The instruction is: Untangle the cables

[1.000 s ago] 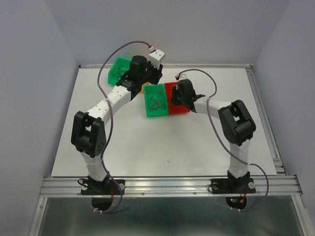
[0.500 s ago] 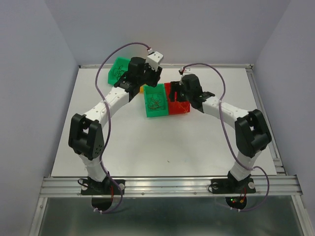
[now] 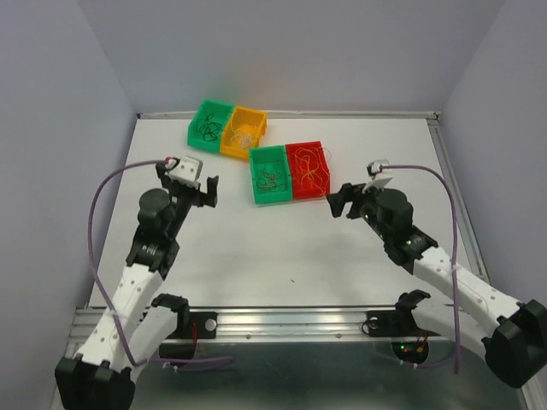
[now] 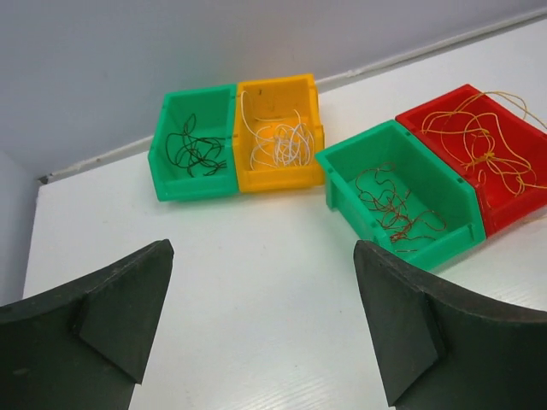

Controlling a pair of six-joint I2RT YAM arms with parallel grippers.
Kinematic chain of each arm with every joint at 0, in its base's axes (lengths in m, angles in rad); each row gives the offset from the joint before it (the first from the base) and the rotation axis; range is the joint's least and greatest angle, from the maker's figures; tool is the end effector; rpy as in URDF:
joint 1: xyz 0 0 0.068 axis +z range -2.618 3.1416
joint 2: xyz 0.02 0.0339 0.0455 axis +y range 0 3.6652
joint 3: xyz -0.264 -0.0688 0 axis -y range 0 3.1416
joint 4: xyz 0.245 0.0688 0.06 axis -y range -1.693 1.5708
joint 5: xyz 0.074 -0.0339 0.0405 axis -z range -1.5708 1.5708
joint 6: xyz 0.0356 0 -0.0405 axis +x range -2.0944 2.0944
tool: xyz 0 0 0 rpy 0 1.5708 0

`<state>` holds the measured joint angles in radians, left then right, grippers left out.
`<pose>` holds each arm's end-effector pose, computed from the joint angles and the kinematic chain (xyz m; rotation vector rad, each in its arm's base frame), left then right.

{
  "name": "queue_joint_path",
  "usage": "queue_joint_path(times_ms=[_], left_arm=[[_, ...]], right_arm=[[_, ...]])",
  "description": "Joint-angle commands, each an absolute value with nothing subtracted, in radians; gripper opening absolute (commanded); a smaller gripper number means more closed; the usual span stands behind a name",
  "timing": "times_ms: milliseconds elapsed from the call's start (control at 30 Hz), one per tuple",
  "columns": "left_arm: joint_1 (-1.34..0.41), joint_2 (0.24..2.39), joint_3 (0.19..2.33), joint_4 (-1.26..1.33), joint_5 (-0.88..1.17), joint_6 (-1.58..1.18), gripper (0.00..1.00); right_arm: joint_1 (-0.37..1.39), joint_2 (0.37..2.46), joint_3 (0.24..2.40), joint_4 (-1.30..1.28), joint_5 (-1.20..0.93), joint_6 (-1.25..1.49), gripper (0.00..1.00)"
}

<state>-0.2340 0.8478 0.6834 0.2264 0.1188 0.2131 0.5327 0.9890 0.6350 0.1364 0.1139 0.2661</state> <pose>0.1994 -0.0519 0.3373 0.4271 1.4485 -0.1064 0.2022 0.1145 0.2818 -0.1584 1.8046 0.4701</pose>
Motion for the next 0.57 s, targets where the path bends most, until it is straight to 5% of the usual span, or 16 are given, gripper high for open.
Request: queue_joint_path(times_ms=[0, 200, 533], left_arm=[[-0.233, 0.655, 0.496, 0.305, 0.04, 0.251, 0.99], [-0.232, 0.284, 0.235, 0.388, -0.113, 0.284, 0.99], [-0.232, 0.256, 0.219, 0.391, -0.103, 0.278, 0.99]], right_arm=[[0.54, 0.862, 0.456, 0.245, 0.19, 0.339, 0.86], [0.54, 0.674, 0.25, 0.356, 0.193, 0.39, 0.86], [0.54, 0.604, 0.195, 0.339, 0.206, 0.419, 0.86]])
